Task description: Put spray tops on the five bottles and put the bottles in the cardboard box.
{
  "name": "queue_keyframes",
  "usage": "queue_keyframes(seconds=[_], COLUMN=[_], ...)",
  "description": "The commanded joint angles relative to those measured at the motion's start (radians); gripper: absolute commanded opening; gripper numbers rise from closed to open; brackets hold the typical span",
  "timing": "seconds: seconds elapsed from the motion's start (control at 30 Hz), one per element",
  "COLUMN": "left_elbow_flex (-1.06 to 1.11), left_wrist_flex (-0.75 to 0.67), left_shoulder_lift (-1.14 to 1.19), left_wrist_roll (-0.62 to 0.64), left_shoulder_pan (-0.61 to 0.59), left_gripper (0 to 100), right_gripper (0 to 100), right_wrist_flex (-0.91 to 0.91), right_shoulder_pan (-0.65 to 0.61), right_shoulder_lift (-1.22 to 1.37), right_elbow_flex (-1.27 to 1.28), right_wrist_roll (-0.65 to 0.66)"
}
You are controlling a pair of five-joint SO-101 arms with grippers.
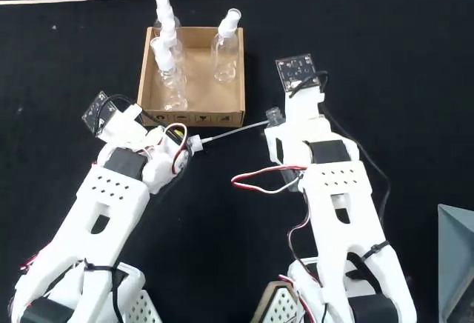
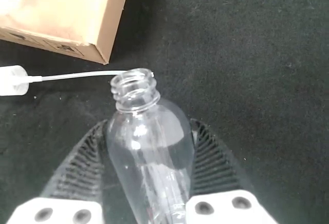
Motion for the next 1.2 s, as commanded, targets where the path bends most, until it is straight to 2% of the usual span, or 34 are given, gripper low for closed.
queue_keyframes(seconds=[0.0, 0.23, 0.53, 0.67, 0.83, 1.17], left_elbow_flex=[-0.044, -0.025, -0.117, -0.153, -0.133, -0.133], left_wrist_flex=[-0.054, -0.083, -0.087, -0.092, -0.210, -0.290], left_shoulder_lift=[0.000, 0.020, 0.207, 0.255, 0.311, 0.405], left_wrist_roll=[0.011, 0.011, 0.020, 0.063, 0.064, 0.106], left_shoulder_pan=[0.005, 0.004, 0.002, -0.021, -0.045, -0.044], left_gripper=[14, 14, 14, 14, 14, 14], right_gripper=[1.2, 1.2, 1.2, 1.2, 1.2, 1.2], right_wrist_flex=[-0.029, -0.029, -0.029, -0.029, -0.029, -0.029], right_shoulder_pan=[0.028, 0.028, 0.028, 0.028, 0.026, 0.026], right_shoulder_lift=[-0.044, -0.044, -0.044, -0.044, -0.044, -0.044], right_elbow_flex=[-0.007, -0.005, -0.005, -0.005, -0.005, -0.005], right_wrist_roll=[0.005, 0.005, 0.005, 0.005, 0.005, 0.005])
